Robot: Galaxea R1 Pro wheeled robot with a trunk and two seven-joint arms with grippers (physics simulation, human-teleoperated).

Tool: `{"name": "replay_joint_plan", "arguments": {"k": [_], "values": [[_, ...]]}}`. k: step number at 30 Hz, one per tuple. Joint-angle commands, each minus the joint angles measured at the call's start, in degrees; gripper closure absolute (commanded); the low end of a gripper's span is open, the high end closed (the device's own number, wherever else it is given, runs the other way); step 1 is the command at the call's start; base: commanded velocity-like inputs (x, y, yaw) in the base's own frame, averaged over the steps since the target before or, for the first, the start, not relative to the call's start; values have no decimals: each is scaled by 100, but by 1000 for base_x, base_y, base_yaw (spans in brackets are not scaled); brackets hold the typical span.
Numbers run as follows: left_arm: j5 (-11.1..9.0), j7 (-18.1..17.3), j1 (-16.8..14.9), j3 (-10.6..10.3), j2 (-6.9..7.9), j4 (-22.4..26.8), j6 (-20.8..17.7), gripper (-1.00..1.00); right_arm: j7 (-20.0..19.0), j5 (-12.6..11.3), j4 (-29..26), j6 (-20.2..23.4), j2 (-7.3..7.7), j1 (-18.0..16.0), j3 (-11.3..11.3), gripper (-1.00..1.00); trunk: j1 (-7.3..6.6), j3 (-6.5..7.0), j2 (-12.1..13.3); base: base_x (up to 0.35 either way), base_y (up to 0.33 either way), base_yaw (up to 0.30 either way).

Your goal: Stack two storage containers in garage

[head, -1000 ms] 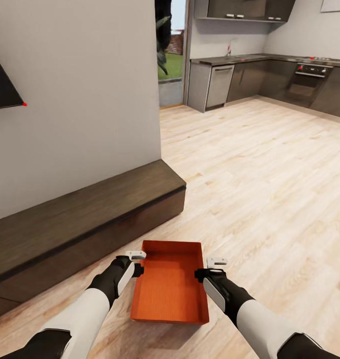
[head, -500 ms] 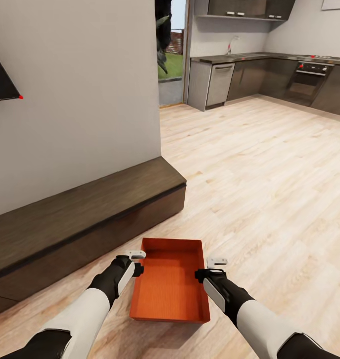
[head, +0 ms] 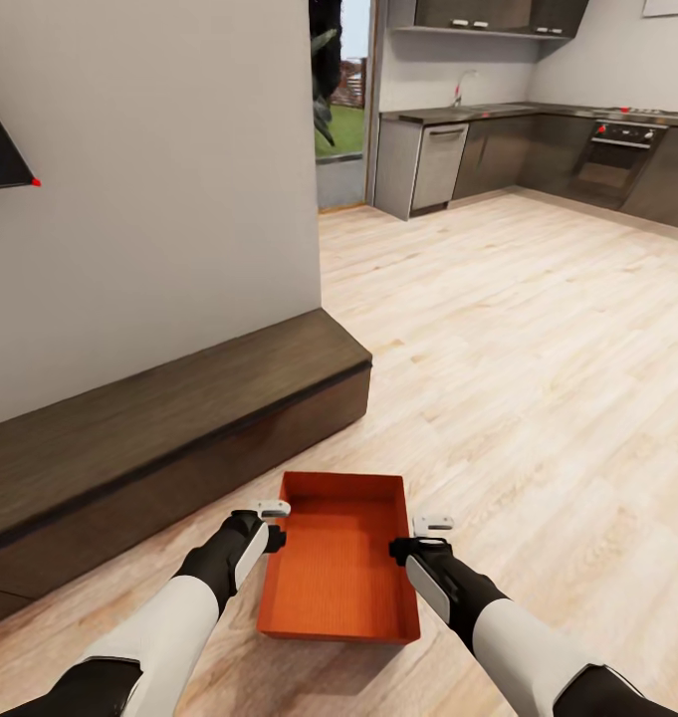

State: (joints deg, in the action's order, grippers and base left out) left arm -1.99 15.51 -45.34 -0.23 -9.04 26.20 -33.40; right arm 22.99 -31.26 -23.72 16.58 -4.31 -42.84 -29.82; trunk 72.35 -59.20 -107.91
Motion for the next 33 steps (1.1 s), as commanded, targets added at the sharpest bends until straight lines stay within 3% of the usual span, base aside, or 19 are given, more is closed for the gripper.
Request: {"name": "replay_joint_plan", "arguments": {"k": [1, 14, 22, 30, 33], "values": [[-22, 30, -1, -3, -1, 8, -27, -100, 43, -38, -10, 39, 9, -5, -49, -100, 22, -23, -44, 0, 0, 0], [-21, 46, -1, -3, -1, 8, -27, -100, 44, -30, 223, 13, 83, -123, -66, -100, 307, -256, -565, 0, 0, 0], [-21, 38, -1, -19, 14, 15, -27, -100, 27, -26, 227, 6, 38, -145, -77, -100, 483, -400, -886, 0, 0, 0], [-21, 32, -1, -22, 15, 17, -26, -100, -4, -22, 227, 12, 15, -145, -85, -100, 483, -400, -886, 0, 0, 0], [-21, 27, -1, -21, 14, 13, -26, -100, -5, -22, 227, 12, 14, -145, -85, -100, 549, -453, -1006, 0, 0, 0]]}}
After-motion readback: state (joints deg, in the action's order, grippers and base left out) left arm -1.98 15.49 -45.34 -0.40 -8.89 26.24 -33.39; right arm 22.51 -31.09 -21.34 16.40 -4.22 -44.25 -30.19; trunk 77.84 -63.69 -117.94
